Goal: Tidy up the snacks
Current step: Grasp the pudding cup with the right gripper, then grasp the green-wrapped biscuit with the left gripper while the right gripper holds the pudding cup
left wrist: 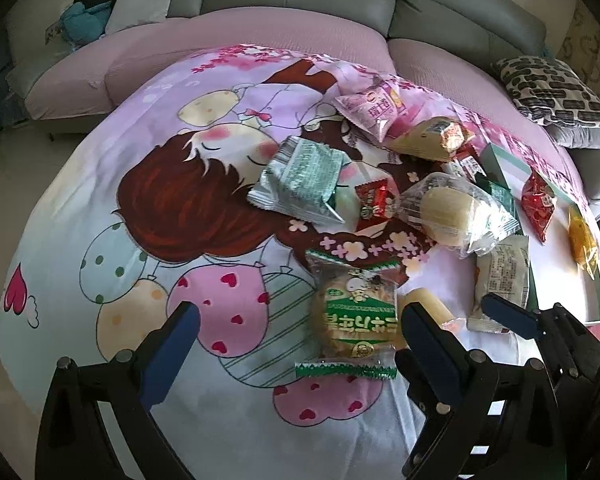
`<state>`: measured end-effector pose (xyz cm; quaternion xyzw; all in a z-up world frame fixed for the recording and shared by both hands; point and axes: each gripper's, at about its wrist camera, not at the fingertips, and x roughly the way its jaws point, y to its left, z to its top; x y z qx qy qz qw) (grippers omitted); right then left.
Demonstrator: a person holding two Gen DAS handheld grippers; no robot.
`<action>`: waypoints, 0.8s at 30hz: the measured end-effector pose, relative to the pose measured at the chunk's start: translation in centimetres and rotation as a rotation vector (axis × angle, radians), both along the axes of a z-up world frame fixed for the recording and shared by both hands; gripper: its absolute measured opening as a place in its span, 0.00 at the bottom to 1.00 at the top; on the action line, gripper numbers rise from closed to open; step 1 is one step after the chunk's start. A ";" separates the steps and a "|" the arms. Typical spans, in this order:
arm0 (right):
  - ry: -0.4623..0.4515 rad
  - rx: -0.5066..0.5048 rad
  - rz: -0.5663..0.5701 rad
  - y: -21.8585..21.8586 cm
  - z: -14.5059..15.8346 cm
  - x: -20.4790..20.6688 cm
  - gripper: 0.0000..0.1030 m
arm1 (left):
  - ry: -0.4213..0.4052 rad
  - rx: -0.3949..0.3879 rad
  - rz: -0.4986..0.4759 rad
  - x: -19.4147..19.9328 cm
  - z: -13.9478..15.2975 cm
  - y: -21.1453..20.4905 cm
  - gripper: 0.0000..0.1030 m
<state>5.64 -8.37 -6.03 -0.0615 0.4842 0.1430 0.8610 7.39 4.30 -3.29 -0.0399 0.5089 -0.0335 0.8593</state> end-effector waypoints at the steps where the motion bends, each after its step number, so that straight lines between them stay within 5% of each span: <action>1: -0.001 0.004 -0.001 -0.1 0.0 0.0 0.80 | 0.000 0.000 -0.001 0.0 0.0 -0.1 0.98; 7: 0.043 0.045 -0.028 -0.8 -0.6 0.4 0.52 | 0.011 -0.008 -0.007 0.3 -0.4 -0.4 0.98; 24: 0.057 0.062 -0.052 -1.5 -0.6 0.4 0.46 | 0.052 0.018 0.005 1.0 -2.9 -1.0 0.97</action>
